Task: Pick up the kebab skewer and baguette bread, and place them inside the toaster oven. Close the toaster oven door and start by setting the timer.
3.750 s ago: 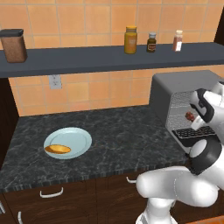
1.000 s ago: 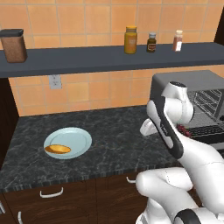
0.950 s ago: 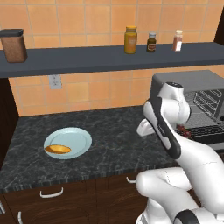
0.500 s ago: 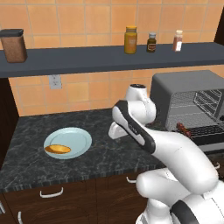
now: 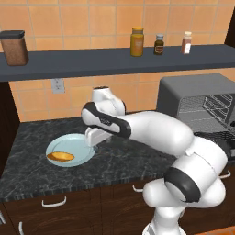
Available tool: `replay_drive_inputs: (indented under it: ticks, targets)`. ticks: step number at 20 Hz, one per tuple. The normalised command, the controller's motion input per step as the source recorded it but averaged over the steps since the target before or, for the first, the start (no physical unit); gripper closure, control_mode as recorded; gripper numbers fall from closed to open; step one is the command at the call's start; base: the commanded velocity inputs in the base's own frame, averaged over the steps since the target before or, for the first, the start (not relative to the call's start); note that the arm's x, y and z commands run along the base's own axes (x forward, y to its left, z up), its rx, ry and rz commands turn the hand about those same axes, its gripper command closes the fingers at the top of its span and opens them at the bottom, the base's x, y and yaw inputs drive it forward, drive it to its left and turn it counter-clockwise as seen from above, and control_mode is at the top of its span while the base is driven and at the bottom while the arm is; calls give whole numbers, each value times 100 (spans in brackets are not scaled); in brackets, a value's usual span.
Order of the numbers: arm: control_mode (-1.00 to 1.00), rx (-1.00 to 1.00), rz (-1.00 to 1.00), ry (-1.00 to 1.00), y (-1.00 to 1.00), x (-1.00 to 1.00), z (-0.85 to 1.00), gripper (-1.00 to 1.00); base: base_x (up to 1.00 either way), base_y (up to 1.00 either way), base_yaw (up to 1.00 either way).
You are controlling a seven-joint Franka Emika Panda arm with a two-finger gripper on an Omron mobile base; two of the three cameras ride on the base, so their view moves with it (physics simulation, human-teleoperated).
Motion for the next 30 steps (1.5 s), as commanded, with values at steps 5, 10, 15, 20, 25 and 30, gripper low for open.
replay_drive_inputs:
  ticks: [5, 10, 15, 20, 25, 30]
  targets:
    - [-100, -4, 44, -1, 89, 10, -30, -100, 0, 0, 0]
    - [-100, 0, 39, 0, 21, 15, -40, -100, 0, 0, 0]
    - [-100, 0, 27, 0, 31, 36, -27, -100, 0, 0, 0]
    - [-100, 0, 14, -2, 54, 18, -33, -100, 0, 0, 0]
    - [-100, 0, 0, -3, 48, 40, -27, -100, 0, 0, 0]
    - [-100, 0, 0, -3, 37, 48, -24, -100, 0, 0, 0]
